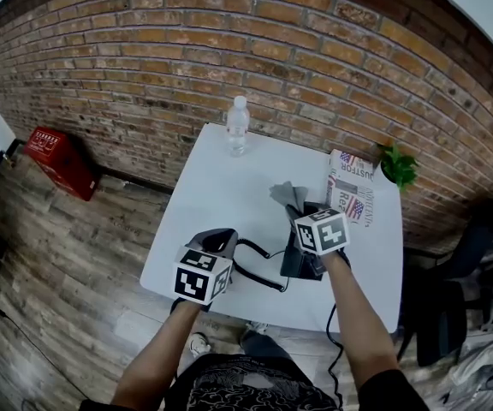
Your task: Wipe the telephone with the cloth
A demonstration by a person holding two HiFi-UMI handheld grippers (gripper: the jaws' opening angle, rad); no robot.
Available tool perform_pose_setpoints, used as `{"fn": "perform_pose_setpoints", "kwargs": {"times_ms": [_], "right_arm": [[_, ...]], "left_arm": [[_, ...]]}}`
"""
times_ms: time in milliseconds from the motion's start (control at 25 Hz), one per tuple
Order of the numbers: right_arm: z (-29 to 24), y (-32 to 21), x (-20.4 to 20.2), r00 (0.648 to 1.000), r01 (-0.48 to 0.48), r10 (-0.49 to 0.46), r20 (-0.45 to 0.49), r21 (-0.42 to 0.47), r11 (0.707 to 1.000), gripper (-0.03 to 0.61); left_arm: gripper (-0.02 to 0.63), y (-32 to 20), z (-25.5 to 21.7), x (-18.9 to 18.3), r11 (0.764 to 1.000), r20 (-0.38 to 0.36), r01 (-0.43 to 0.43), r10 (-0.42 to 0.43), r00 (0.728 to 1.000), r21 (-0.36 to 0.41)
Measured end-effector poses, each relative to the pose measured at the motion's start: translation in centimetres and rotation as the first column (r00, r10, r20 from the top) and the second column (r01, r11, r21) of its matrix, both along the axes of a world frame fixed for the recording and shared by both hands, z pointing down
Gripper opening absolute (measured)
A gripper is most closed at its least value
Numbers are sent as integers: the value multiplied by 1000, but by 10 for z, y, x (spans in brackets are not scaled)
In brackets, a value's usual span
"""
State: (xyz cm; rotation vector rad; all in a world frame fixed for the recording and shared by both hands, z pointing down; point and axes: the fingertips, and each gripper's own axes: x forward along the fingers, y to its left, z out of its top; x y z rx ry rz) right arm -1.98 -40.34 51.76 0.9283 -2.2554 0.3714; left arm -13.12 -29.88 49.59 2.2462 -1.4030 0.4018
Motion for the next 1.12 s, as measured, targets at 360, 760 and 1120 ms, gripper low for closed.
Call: {"fn": "perform_pose_setpoints", "kwargs": {"times_ms": [360, 760, 1120], "right_arm": [[7, 17, -3, 1000, -12, 12, 8, -8, 1000, 11], [17, 37, -1, 999, -46, 46, 6, -23, 999, 11], [26, 60, 3, 996, -84, 85, 23, -41, 996, 11]], "left_arm": [[5, 12, 2, -3, 1000, 5, -14, 14, 1000, -3], [5, 26, 4, -7, 999, 14, -36, 36, 999, -12], [5, 43, 10, -7, 997, 23, -69, 69, 997, -20]]}}
